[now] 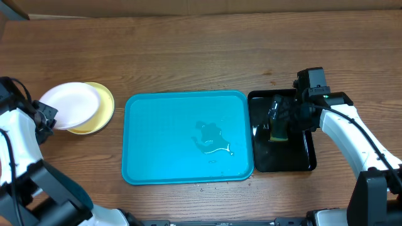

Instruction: Clean dirty plates on tray and stack at the side

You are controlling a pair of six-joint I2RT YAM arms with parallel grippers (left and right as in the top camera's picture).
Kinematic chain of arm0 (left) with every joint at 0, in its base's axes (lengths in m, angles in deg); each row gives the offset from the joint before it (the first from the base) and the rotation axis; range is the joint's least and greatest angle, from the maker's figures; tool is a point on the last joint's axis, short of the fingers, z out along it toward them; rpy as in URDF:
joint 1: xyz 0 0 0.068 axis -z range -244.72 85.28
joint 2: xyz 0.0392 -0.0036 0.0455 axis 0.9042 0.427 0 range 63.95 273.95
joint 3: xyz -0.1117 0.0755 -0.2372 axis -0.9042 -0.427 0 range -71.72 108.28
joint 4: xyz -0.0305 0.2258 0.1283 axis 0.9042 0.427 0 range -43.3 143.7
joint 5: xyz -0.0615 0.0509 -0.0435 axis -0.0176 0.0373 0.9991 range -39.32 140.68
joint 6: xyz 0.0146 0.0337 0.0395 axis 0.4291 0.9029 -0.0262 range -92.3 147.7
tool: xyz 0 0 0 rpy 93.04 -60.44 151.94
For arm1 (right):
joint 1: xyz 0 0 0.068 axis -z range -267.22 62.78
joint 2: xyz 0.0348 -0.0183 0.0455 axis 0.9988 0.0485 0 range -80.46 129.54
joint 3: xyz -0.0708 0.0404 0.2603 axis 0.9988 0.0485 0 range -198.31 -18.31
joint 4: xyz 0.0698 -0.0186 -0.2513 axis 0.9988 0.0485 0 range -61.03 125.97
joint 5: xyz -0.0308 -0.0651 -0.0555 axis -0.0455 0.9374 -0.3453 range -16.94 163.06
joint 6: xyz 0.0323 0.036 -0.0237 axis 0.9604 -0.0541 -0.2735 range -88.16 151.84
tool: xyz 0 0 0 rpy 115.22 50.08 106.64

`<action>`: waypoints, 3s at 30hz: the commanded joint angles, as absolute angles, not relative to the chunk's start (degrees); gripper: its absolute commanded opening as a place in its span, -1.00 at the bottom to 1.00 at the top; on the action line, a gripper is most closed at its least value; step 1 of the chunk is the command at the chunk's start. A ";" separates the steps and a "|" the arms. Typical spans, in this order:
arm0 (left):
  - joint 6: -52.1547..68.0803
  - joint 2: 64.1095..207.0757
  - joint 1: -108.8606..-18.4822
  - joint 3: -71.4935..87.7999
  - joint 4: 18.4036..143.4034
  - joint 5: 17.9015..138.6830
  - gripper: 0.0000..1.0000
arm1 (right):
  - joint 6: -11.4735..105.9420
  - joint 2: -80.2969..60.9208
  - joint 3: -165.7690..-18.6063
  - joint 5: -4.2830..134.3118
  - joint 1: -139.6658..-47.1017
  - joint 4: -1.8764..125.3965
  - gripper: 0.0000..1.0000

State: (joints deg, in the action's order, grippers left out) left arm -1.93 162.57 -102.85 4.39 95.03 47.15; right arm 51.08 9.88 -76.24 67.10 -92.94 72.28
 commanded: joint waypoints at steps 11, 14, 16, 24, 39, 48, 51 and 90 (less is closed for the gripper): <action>11.82 163.45 -101.30 12.61 97.26 85.35 1.00 | 50.88 8.70 -77.42 67.45 -92.87 72.17 1.00; 12.24 163.45 -97.89 14.58 98.99 90.75 1.00 | 50.88 8.70 -77.42 67.45 -92.87 72.17 1.00; 12.30 163.54 -95.83 14.58 99.19 90.51 1.00 | 50.88 8.70 -77.42 67.45 -92.87 72.17 1.00; 12.30 163.58 -90.48 14.58 99.14 78.47 1.00 | 50.88 8.70 -77.42 67.45 -92.87 72.17 1.00; 12.30 163.58 -90.19 14.58 99.14 67.89 0.99 | 50.88 8.70 -77.42 67.45 -92.87 72.17 1.00; 12.30 163.58 -90.19 14.58 99.14 67.91 1.00 | 50.88 8.51 -77.18 67.45 -93.00 72.00 1.00; 12.30 163.58 -90.19 14.58 99.14 67.91 0.99 | 50.88 7.02 -77.16 67.45 -93.00 71.98 1.00; 12.30 163.58 -90.19 14.58 99.14 67.89 1.00 | 36.26 -76.43 -39.13 66.56 -92.52 23.37 1.00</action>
